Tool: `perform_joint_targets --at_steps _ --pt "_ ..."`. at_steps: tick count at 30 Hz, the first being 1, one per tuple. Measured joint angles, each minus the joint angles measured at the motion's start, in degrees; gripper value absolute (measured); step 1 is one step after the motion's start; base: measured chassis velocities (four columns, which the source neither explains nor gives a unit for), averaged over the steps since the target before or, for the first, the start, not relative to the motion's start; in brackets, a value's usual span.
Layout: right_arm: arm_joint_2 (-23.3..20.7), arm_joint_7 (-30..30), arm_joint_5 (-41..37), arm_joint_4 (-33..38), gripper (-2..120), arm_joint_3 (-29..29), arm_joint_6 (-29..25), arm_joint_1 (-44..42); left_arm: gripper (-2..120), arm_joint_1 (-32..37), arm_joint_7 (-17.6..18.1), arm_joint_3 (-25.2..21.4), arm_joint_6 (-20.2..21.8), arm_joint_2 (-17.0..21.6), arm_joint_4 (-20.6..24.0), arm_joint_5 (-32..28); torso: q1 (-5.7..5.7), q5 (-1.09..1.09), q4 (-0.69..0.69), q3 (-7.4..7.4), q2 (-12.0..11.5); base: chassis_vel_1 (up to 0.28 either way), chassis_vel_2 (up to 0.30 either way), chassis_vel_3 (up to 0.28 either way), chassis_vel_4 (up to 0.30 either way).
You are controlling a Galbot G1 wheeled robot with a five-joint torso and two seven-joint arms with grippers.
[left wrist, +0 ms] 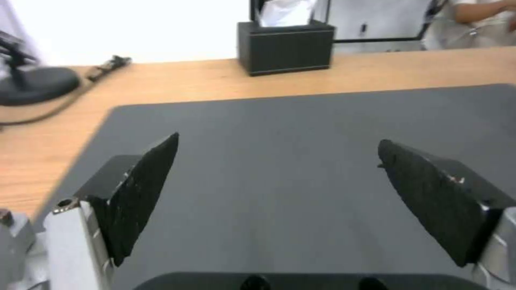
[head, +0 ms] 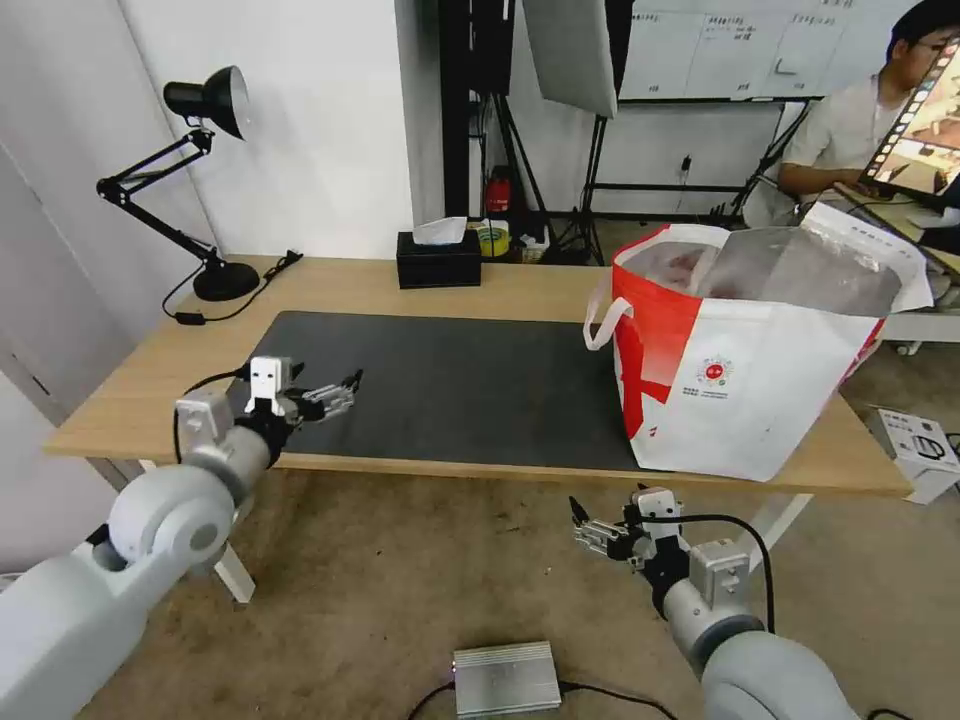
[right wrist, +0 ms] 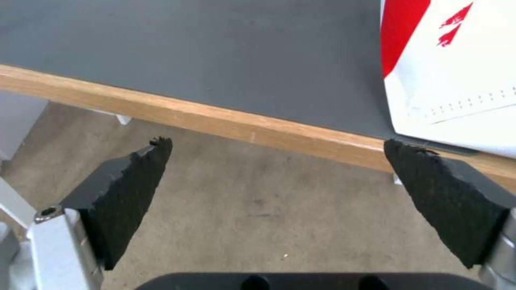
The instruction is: Pick up the trash from the table and place it into the takeout bag.
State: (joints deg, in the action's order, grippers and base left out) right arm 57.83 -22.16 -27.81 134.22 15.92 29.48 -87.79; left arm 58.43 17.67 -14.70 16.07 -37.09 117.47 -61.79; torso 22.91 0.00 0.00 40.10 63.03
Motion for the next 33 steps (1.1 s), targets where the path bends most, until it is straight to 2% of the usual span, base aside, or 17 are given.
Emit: perform_joint_targets --at_steps 3,7,15,21,25,29,32,33 --pt "0.0 0.0 0.0 0.0 100 0.0 0.0 0.0 100 5.8 -2.0 -4.2 -2.1 -0.4 -0.8 9.2 0.0 0.0 0.0 0.0 0.0 0.0 0.0 0.0 0.0" --pt "0.0 0.0 0.0 0.0 100 0.0 0.0 0.0 100 10.5 -2.4 -8.0 -2.8 -0.7 -0.9 13.4 0.0 -0.01 0.01 0.0 0.0 0.0 0.0 0.0 0.0" --pt "0.0 0.0 0.0 0.0 100 0.0 0.0 0.0 100 13.2 0.1 -8.4 -2.6 -2.1 -0.9 15.8 0.0 0.0 0.0 0.0 0.0 0.0 0.0 0.0 0.0" --pt "0.0 0.0 0.0 0.0 100 0.0 0.0 0.0 100 14.1 0.6 -7.6 -2.4 -2.0 -1.2 16.3 0.0 0.0 0.0 0.0 0.0 0.0 0.0 0.0 0.0" --pt "0.0 0.0 0.0 0.0 100 0.0 0.0 0.0 100 15.2 0.7 -8.8 -1.6 -1.5 -0.9 16.3 0.0 0.0 -0.01 0.0 0.0 0.0 0.0 0.0 0.0" --pt "0.0 0.0 0.0 0.0 100 0.0 0.0 0.0 100 17.7 1.1 -11.2 0.0 -0.9 -0.1 16.3 0.0 0.0 0.01 0.0 0.0 0.0 0.0 0.0 0.0" --pt "0.0 0.0 0.0 0.0 100 0.0 0.0 0.0 100 19.9 2.3 -13.5 3.4 -0.6 1.2 16.2 0.0 0.0 0.0 0.0 0.0 0.0 0.0 0.0 0.0" --pt "0.0 0.0 0.0 0.0 100 0.0 0.0 0.0 100 19.9 2.3 -13.5 3.4 -0.6 1.2 16.2 0.0 0.0 0.0 0.0 0.0 0.0 0.0 0.0 0.0"
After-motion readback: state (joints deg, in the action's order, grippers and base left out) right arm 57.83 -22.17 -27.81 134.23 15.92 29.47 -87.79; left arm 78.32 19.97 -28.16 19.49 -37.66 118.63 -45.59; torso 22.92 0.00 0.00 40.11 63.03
